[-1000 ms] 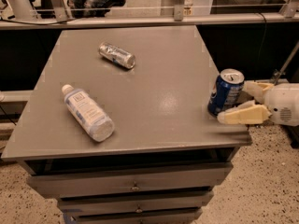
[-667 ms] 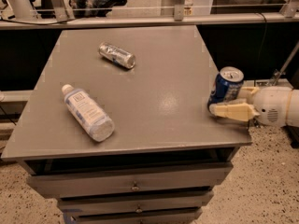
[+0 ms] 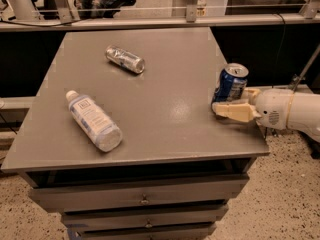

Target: Pick pepsi can

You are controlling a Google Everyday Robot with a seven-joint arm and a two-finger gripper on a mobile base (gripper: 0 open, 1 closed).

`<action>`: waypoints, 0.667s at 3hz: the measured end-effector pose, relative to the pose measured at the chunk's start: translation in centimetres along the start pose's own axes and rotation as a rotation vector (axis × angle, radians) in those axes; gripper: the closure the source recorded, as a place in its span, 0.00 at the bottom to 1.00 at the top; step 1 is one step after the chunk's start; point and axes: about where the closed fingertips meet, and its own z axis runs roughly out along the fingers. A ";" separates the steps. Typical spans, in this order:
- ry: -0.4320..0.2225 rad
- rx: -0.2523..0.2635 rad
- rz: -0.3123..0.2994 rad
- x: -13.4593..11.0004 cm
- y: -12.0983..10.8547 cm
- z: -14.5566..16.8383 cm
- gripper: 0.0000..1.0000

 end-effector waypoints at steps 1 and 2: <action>-0.037 -0.038 -0.039 -3.5 0.8 1.6 1.00; -0.044 -0.079 -0.115 -8.6 2.4 2.8 1.00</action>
Offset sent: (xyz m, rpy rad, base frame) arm 0.0298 0.0878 0.1371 -0.0493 -0.1732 0.1831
